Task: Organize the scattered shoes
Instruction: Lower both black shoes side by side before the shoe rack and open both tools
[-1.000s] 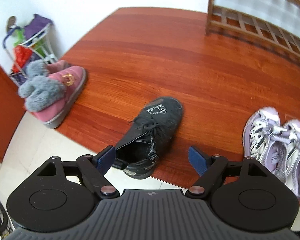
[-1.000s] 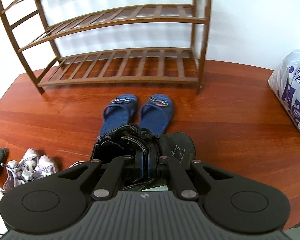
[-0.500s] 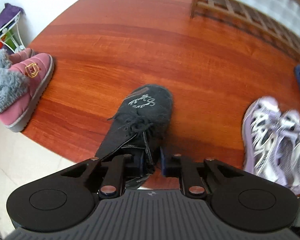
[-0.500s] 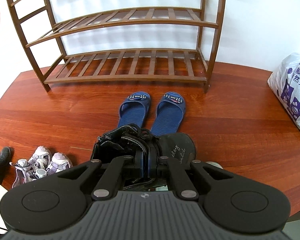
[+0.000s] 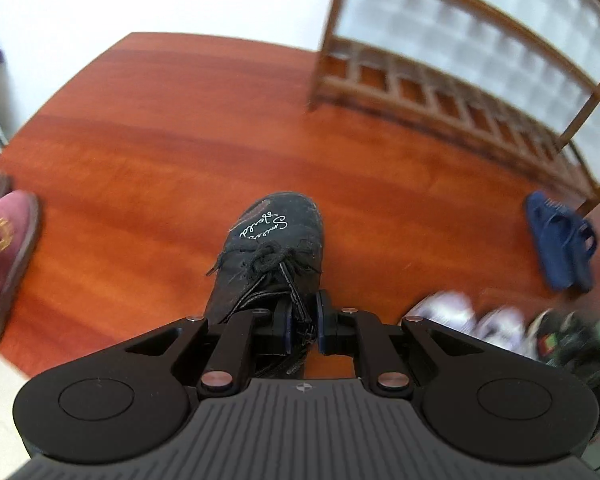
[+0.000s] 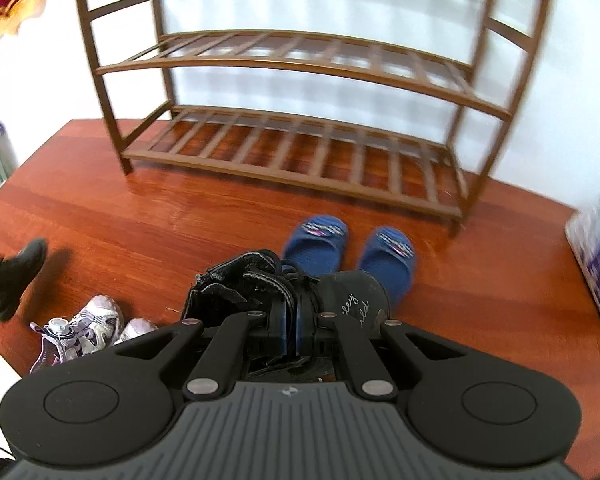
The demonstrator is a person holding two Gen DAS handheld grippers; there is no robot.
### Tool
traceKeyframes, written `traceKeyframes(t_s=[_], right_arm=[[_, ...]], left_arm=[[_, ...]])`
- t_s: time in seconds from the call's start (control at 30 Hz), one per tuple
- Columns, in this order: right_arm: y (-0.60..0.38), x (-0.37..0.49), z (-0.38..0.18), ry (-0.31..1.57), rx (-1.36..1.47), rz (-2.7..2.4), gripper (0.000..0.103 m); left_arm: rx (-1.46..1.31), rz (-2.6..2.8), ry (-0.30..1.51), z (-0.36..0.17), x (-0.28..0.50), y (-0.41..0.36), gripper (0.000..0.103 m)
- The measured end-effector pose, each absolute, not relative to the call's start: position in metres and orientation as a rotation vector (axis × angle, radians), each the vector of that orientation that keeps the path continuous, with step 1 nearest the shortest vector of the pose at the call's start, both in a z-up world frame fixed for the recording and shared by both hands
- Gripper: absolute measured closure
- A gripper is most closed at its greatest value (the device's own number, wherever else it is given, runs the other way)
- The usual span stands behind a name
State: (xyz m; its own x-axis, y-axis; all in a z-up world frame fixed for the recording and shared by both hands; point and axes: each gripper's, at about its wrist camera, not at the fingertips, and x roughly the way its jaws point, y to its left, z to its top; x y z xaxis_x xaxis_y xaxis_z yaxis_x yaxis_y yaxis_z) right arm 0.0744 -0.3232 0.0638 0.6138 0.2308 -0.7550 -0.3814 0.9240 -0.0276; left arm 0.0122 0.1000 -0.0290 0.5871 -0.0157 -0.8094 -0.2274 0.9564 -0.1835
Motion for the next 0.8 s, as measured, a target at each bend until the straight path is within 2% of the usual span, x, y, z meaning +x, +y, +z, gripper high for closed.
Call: traceKeyframes(t_s=[0.4,0.8], right_arm=[[-0.248,0.151,0.019,0.855,-0.389,0.623,0.098],[-0.192,0.191,-0.037,0.847,-0.571,0.832,0.098]], left_arm=[[-0.316,0.043,0.953,-0.037,0.11,0.02,0.091],[-0.286,0.008,1.004,-0.067,0.162,-0.035,0.091]])
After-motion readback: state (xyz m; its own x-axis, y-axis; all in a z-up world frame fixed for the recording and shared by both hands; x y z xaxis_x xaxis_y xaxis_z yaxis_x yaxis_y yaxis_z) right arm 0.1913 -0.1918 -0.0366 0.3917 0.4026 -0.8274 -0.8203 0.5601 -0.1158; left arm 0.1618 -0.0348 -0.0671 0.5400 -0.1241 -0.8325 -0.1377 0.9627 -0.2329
